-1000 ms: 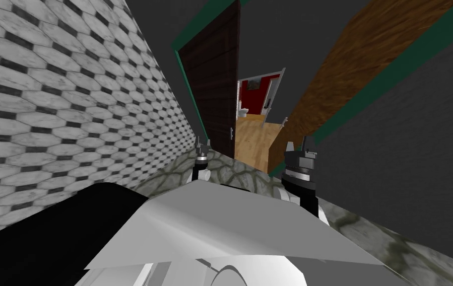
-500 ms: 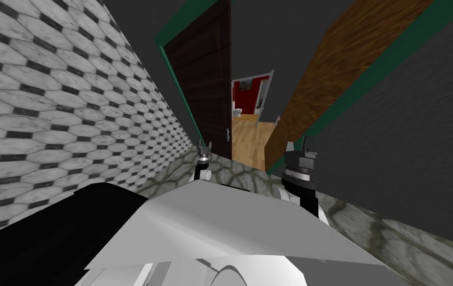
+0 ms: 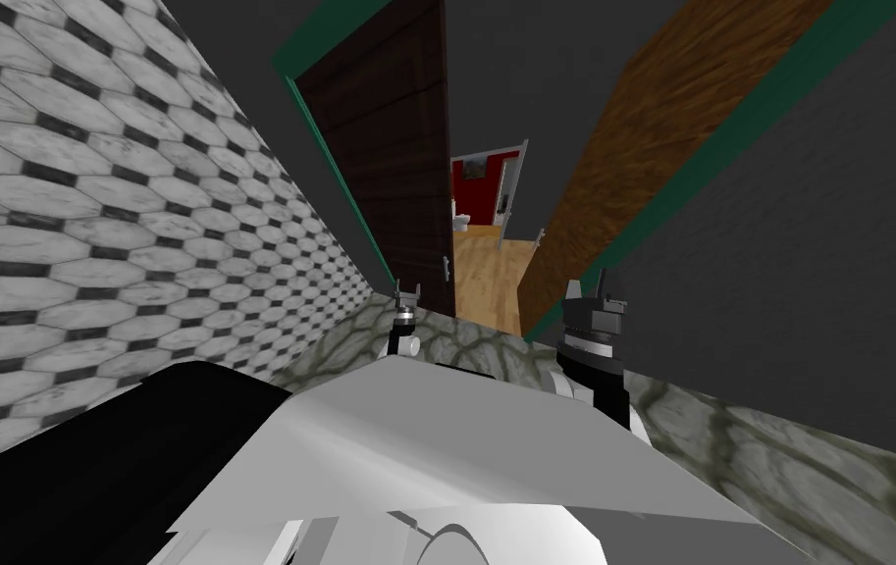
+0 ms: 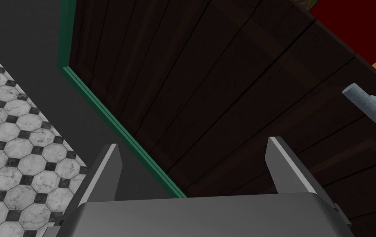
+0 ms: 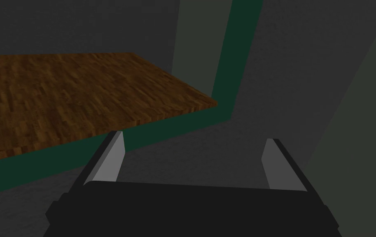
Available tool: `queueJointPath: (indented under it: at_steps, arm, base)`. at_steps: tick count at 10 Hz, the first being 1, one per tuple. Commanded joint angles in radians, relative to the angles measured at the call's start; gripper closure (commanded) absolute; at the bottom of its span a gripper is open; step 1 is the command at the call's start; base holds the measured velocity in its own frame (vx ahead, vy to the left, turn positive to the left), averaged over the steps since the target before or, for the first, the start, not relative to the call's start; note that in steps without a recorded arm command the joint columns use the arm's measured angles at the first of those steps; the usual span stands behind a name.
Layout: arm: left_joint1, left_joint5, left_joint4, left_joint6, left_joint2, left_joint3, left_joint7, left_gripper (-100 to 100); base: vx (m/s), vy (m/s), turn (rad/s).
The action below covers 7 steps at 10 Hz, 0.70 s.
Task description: Push the door open
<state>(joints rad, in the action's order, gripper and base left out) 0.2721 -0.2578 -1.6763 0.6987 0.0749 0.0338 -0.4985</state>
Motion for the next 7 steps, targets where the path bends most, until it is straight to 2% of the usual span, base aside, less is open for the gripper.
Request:
queueJointPath:
  at_steps: [1, 4, 5, 6, 7]
  arm:
    - [-0.016, -0.018, 0.050, 0.014, -0.001, 0.000, -0.033, -100]
    - [-0.047, -0.054, 0.141, 0.031, -0.003, -0.002, -0.097, -100]
    - [-0.047, -0.054, 0.144, 0.031, -0.003, -0.002, -0.097, -100]
    - [-0.058, -0.066, 0.174, 0.037, -0.004, -0.002, -0.118, -100]
    - [-0.068, -0.078, 0.205, 0.042, -0.005, -0.003, -0.139, -100]
  base:
    - [0.057, 0.058, -0.204]
    - [0.064, 0.093, -0.213]
    - [0.033, 0.070, -0.053]
    - [0.033, 0.056, -0.087]
    - [0.049, 0.061, -0.224]
